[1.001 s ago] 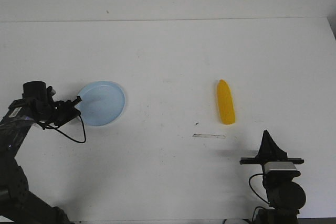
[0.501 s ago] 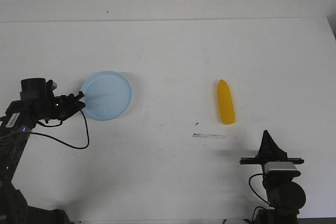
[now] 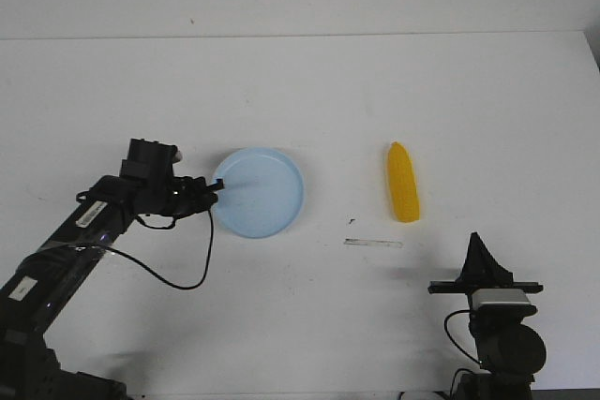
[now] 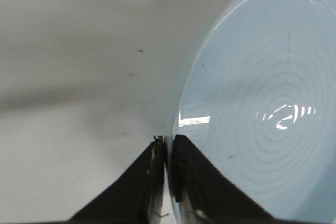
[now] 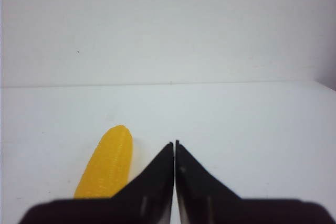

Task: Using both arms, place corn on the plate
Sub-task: 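Push the light blue plate with the left gripper toward the yellow corn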

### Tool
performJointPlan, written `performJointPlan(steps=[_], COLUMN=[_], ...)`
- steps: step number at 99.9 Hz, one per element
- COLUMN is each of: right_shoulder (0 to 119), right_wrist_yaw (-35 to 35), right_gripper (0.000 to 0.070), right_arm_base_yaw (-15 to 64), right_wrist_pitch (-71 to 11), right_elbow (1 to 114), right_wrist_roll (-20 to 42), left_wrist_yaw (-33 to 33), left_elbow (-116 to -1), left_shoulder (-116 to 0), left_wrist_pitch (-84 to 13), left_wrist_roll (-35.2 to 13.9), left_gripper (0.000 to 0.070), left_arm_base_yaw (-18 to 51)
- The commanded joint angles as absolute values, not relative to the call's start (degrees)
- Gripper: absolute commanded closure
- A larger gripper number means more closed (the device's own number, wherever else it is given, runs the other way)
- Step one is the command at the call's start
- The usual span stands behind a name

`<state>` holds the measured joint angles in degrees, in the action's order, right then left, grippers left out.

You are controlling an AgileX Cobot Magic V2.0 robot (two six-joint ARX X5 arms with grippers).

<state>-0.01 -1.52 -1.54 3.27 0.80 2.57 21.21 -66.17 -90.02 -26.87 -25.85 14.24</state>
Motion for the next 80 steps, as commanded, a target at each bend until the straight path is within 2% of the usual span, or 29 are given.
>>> performJointPlan(steps=[1,10,26,60,80], right_shoulder=[0.1,0.1,0.1,0.1,0.1], right_wrist_yaw=[-1.5,-1.5,-1.5,-1.5,-1.5], right_gripper=[0.0697,0.0697,0.0697,0.0697,0.0697], right_arm_base_yaw=[-1.5,-1.5,-1.5,-1.5,-1.5], right_wrist_pitch=[3.9,3.9,3.9,3.9,3.9], right_elbow=[0.7,0.7,0.7,0.7,0.7], right_wrist_roll=[2.9,2.9,2.9,2.9,2.9], left_wrist_yaw=[21.4,21.4,21.4,19.2,19.3], left_elbow=[-67.1,-67.1,-67.1,-67.1,-67.1], left_shoulder=[-92.0,-93.8,-96.6,-97.4,-97.3], left_wrist_pitch=[-25.7,-25.0,-24.0,-24.3,-24.3], left_wrist_roll=[-29.0,-31.0,-31.8,-33.7,-33.5], left_gripper=[0.0699,0.0699,0.0699,0.0688,0.0462], left_arm_base_yaw=[16.2,19.2,22.9,23.3,23.2])
